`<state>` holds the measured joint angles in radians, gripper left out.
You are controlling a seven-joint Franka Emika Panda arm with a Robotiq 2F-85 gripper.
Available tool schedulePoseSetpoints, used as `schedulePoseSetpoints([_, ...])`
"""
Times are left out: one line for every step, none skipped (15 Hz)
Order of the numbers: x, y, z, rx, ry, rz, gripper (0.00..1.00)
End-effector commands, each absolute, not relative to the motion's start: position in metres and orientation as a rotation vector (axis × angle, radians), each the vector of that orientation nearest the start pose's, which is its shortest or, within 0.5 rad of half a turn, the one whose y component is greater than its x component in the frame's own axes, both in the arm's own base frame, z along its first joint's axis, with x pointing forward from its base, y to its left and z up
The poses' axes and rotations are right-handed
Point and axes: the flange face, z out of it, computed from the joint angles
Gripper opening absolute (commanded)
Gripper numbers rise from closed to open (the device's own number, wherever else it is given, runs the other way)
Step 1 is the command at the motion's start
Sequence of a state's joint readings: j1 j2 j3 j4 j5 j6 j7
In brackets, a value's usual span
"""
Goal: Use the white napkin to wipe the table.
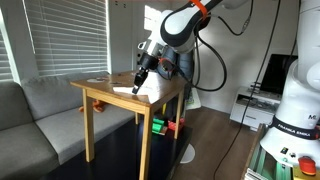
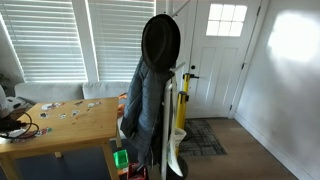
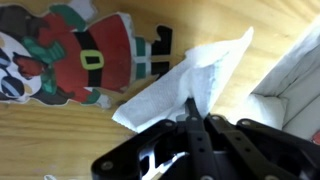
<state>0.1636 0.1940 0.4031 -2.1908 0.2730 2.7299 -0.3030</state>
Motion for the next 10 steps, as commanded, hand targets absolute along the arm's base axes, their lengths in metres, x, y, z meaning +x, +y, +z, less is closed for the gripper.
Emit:
schedulePoseSetpoints([0.505, 0.285, 0.342, -2.724, -0.888, -0.329, 0.00])
schedulePoseSetpoints([0.510, 0.276, 0.342, -2.753, -0.870, -0.324, 0.00])
schedulePoseSetpoints([0.514, 0.268, 0.343, -2.774, -0.852, -0.321, 0.00])
schedulePoseSetpoints([0.519, 0.259, 0.343, -2.794, -0.833, -0.318, 0.00])
schedulePoseSetpoints([0.523, 0.252, 0.344, -2.804, -0.815, -0.316, 0.00])
schedulePoseSetpoints([0.529, 0.245, 0.345, -2.821, -0.801, -0.334, 0.00])
schedulePoseSetpoints([0.533, 0.238, 0.345, -2.829, -0.791, -0.332, 0.00])
schedulePoseSetpoints([0.537, 0.233, 0.345, -2.835, -0.782, -0.345, 0.00])
schedulePoseSetpoints([0.541, 0.228, 0.345, -2.840, -0.775, -0.354, 0.00])
schedulePoseSetpoints([0.544, 0.225, 0.345, -2.841, -0.773, -0.377, 0.00])
